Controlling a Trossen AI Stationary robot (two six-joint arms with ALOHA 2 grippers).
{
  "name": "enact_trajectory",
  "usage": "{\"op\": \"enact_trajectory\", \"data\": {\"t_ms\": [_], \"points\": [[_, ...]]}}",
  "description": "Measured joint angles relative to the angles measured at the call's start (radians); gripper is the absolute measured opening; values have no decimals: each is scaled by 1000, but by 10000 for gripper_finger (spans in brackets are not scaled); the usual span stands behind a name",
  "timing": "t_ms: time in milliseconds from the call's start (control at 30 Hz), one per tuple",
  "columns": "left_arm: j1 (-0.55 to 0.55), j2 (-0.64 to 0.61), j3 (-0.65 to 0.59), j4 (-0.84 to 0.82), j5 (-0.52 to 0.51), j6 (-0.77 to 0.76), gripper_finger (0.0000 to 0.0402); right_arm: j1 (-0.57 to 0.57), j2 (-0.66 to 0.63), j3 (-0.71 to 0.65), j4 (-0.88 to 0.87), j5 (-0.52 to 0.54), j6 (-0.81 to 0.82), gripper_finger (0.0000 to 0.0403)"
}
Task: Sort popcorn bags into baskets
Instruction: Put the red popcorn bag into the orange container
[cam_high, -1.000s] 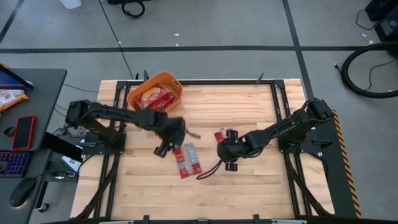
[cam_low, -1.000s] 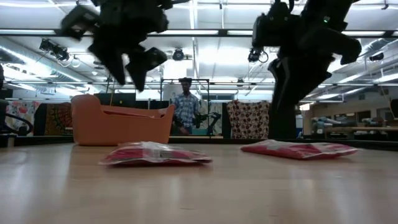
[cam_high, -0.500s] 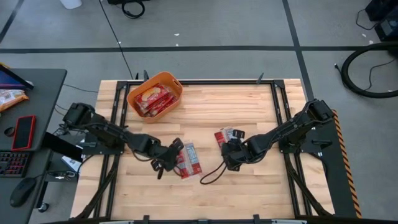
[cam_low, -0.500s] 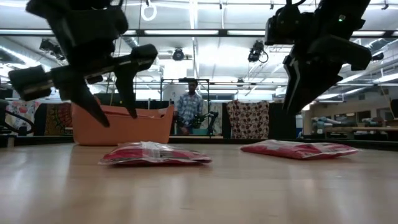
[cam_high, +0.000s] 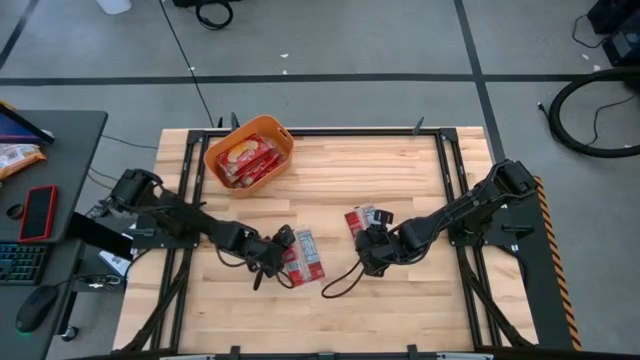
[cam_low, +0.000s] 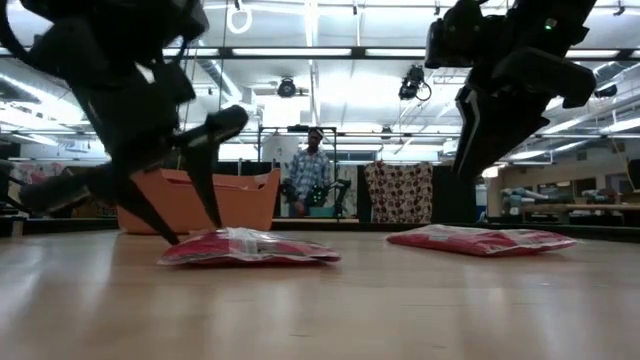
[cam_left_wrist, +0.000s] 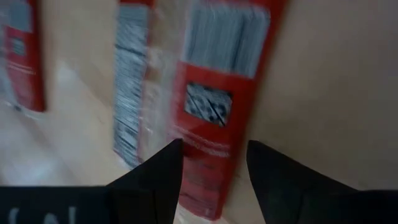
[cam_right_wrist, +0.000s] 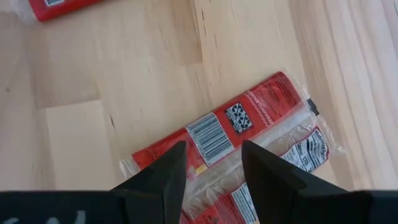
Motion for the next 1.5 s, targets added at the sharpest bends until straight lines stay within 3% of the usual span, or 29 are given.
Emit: {"op": "enact_trajectory", "data": {"t_ms": [200,467,600,733,933,1167,1267,1400,1500], "points": [[18,64,5,23,-11,24,166,1,0,0,7,0,-1,160],[28,58,33,-28,-22,-142,15,7,0,0,13,-1,1,160],[111,-12,87,-184,175,-242,13,7,0,0,14,-1,1,160],[265,-122,172,-364,410,-363,11,10,0,0,16,-8,5,160],[515,-247,308,-629,643,-505,10,20,0,0,27,-6,6,160],[830,-313,438,-813,817,-570,10,20,0,0,42,-5,1,160],[981,-307,466,-884,838,-540,10,20,0,0,51,-2,0,160],[1186,-288,472,-897,841,-522,9,20,0,0,60,7,-2,160],[1325,-279,471,-891,946,-523,9,20,0,0,60,10,-5,160]]}}
